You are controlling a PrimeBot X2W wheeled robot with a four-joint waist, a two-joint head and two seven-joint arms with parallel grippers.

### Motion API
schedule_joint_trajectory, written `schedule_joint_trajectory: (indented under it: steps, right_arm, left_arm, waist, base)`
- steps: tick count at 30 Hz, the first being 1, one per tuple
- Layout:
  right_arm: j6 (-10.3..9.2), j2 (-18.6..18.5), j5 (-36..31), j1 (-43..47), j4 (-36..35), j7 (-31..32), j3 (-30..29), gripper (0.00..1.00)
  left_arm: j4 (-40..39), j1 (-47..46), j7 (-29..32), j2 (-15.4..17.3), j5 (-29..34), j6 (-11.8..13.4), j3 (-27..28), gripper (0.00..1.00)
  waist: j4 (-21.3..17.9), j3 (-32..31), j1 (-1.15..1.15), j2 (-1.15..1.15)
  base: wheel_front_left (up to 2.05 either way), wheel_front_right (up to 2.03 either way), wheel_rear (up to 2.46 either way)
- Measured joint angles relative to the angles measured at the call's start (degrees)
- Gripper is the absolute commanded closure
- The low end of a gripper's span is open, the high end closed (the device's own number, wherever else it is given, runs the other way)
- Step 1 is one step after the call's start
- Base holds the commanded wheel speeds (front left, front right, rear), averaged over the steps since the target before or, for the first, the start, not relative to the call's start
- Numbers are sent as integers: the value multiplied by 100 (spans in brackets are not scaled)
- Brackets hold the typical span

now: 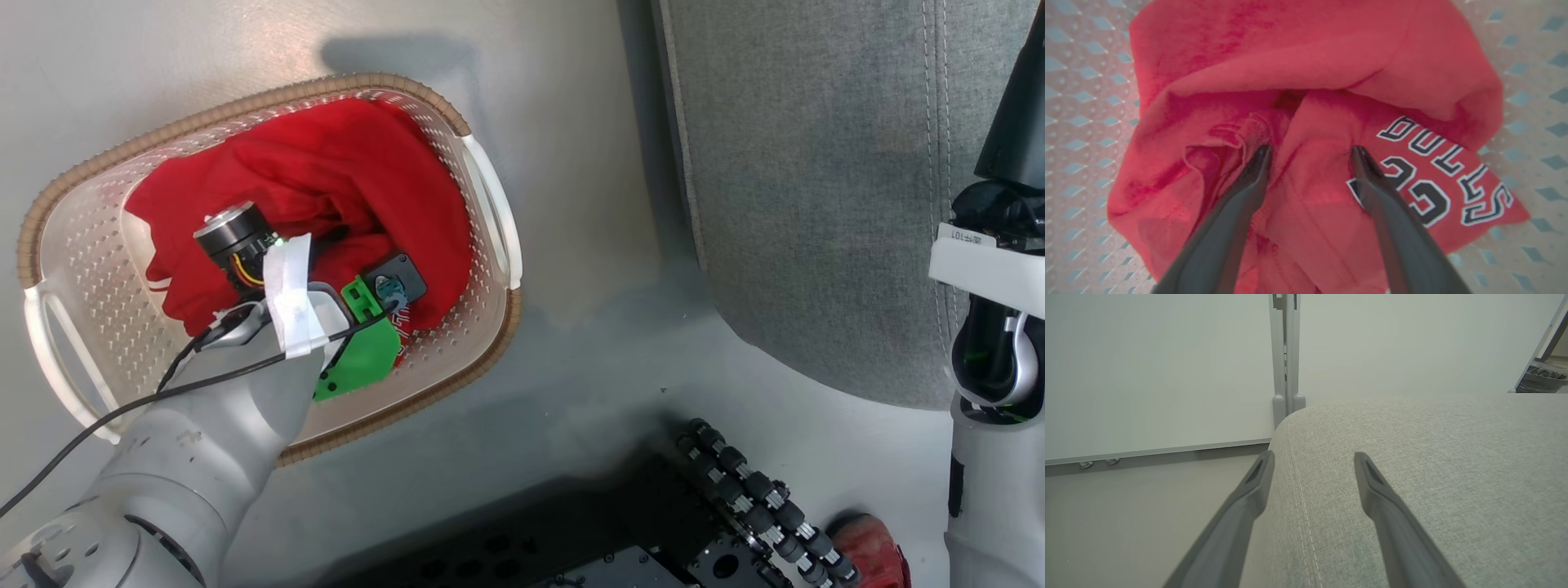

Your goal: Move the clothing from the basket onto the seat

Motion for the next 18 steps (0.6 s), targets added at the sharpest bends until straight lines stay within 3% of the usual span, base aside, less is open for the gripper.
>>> schedule_joint_trajectory:
  steps: [2, 12, 18]
  right_arm:
    - [1, -1, 16, -23, 0, 0, -10, 0]
    - [0, 1, -48, -12, 135, 0, -20, 0]
    - [0, 2, -254, 151, 247, -1, 19, 0]
  left_arm:
    - [13, -1, 65, 15, 1, 0, -31, 100]
    - [5, 16, -553, -147, -171, 315, 19, 100]
    - [-346, 475, -824, -336, -733, 693, 500, 100]
  waist:
    - [-10, 29, 0, 0]
    - [88, -145, 0, 0]
    - [206, -571, 0, 0]
  base:
    - [0, 0, 0]
    - [0, 0, 0]
    - [0, 0, 0]
